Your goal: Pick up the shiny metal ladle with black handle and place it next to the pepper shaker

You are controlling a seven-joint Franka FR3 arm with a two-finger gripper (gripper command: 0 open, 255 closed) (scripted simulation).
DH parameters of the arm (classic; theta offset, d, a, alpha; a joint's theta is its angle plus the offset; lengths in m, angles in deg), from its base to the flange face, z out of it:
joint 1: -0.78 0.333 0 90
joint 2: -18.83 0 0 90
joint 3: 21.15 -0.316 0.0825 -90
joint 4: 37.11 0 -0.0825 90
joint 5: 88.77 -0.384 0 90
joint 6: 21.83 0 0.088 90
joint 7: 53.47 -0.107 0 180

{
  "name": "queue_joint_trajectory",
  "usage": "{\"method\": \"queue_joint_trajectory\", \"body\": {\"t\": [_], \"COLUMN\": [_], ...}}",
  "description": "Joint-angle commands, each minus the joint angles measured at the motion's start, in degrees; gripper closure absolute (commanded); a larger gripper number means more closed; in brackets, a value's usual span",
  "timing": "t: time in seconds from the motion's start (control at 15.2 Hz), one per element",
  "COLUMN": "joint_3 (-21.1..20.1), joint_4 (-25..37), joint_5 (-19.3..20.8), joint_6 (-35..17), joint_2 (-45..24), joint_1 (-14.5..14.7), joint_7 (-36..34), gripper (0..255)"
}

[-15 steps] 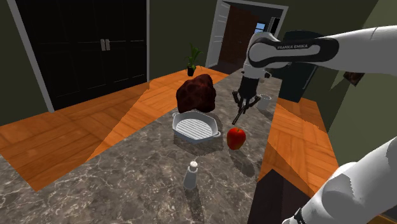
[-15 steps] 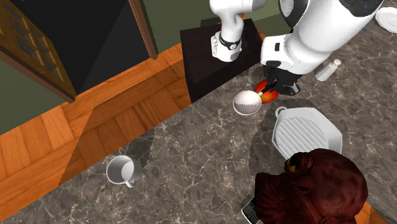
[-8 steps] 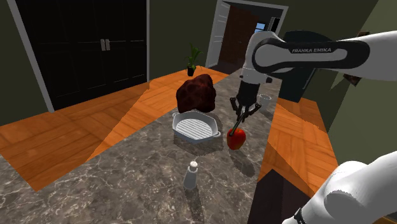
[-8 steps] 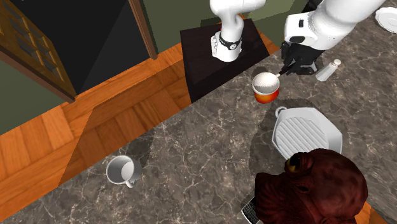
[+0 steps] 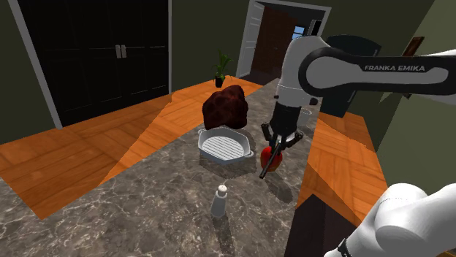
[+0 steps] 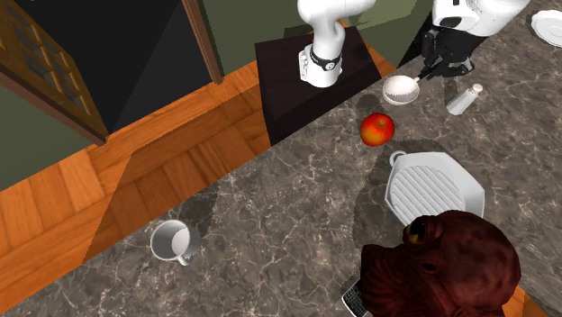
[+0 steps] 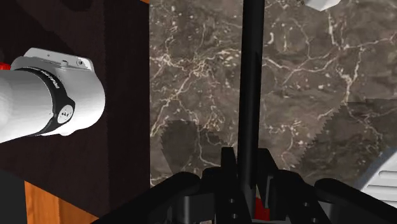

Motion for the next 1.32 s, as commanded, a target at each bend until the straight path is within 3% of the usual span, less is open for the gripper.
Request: {"method": "queue_joint_trajectory", "body": {"t": [0.0, 0.79, 1.25], "joint_3": [-1.94, -15.72, -17.07], "joint_4": [-1.60, -2.52, -7.34], "joint_5": [-1.58, -11.91, -12.98], "joint_6": [-0.12, -0.40, -5.81], "joint_2": [1.81, 6.19, 5.59], "joint_1": [1.31, 9.41, 9.70], "joint_7": [-2.54, -19.70, -18.91], "gripper": [255, 255, 255]}}
